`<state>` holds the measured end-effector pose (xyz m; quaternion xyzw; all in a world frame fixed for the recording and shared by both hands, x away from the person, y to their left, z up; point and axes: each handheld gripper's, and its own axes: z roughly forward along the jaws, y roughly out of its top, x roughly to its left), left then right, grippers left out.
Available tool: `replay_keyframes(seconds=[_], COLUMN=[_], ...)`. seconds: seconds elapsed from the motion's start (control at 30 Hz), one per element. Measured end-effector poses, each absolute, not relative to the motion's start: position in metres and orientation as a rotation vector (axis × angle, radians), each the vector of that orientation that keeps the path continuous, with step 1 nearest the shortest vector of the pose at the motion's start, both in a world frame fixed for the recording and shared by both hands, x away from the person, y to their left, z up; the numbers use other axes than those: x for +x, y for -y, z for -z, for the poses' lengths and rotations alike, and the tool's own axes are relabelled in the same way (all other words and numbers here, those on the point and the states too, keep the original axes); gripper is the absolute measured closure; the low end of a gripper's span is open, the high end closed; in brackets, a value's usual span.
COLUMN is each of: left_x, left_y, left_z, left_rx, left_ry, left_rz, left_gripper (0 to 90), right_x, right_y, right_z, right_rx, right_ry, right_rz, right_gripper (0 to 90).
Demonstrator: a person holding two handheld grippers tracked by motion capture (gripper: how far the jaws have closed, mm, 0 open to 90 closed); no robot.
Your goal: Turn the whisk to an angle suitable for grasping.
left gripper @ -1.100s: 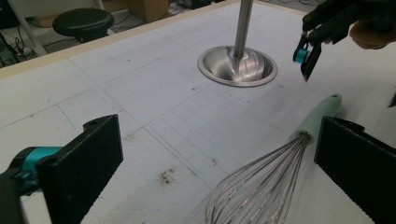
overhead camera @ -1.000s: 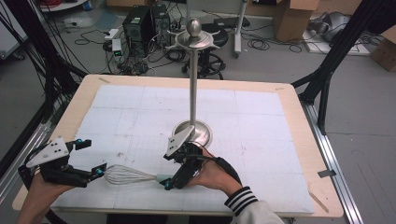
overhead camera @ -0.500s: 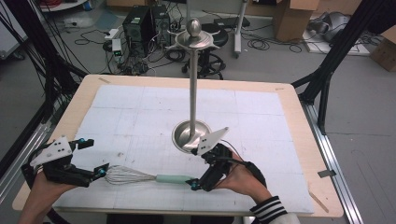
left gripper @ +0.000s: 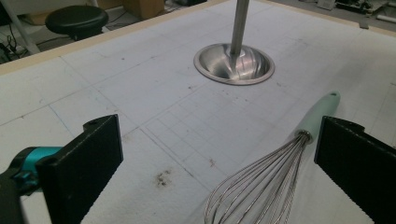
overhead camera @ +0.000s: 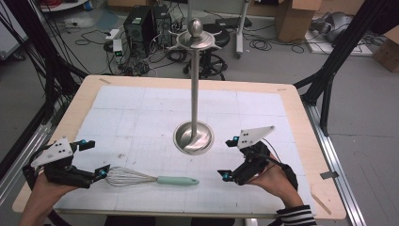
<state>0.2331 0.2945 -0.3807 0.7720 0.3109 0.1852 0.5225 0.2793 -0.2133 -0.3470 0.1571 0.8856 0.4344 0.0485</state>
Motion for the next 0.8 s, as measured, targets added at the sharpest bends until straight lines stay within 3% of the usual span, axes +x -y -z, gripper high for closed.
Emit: replay_keyframes(seconds=[0.8], left_x=[0.234], left_y=[-0.292], left_z=[0.382], left_rx=[1.854], left_ry=[-0.74], left_rz=[-0.431], left_gripper=[1.7], right_x=[0.256], right_y=[0.31], right_z=[0.343], right_rx=[0.736], right_ry=[-2.349], right_rz=[-1.487], right_gripper=[0.1])
